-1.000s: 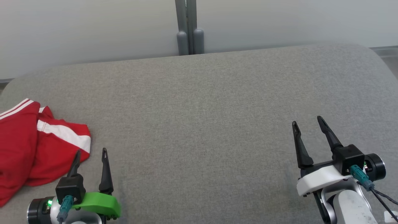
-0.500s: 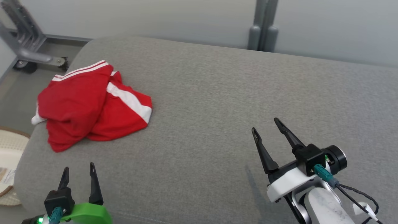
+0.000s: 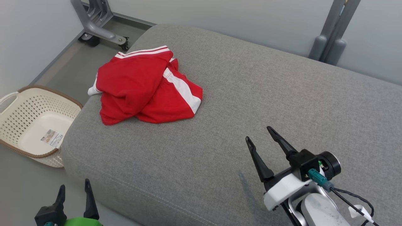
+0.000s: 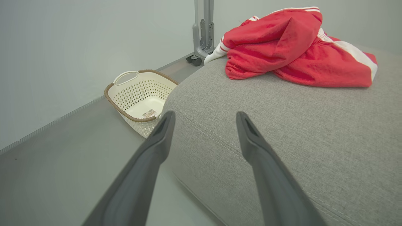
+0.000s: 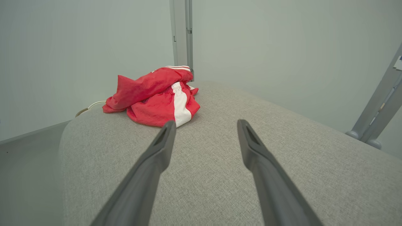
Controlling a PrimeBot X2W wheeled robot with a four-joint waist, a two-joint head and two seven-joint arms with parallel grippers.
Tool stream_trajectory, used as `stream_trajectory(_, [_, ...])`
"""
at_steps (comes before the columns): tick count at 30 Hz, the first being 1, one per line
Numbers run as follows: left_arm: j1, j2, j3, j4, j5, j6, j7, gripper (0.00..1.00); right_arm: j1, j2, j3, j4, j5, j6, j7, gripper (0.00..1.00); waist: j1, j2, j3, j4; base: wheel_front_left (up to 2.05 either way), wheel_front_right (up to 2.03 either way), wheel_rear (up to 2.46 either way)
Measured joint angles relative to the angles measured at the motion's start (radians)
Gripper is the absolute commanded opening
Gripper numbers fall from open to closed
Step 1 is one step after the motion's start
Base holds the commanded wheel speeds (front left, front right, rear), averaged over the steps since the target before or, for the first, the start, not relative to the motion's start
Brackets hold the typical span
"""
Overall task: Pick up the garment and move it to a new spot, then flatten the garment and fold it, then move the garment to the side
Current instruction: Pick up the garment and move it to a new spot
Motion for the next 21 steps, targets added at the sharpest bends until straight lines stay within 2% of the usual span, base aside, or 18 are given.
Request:
stream_trajectory(4, [-0.021,0.0,0.001,0.03,-0.044,-0.026,0.0,1.0,0.008,-0.004,-0.008,0.004,0.001,0.0,0.0,1.0,0.0,0.0,0.002,-0.002,0.0,0.0,0.0])
stream_trajectory(10, [-0.126,0.007,0.036,0.118,-0.073,-0.069,0.0,1.0,0.002,-0.032,0.001,0.011,-0.001,0.0,0.0,1.0,0.0,0.0,0.023,-0.043,0.0,0.0,0.0])
stream_trajectory(17, [-0.326,0.105,0.035,0.234,-0.081,-0.09,0.0,1.0,-0.004,-0.066,-0.025,0.011,0.0,0.0,0.0,1.0,0.0,0.0,0.081,-0.106,0.0,0.0,0.0])
stream_trajectory(21, [-0.445,0.175,-0.043,0.312,-0.133,-0.09,0.0,1.0,-0.019,-0.083,-0.029,0.01,0.0,0.0,0.0,1.0,0.0,0.0,0.117,-0.14,0.0,0.0,0.0])
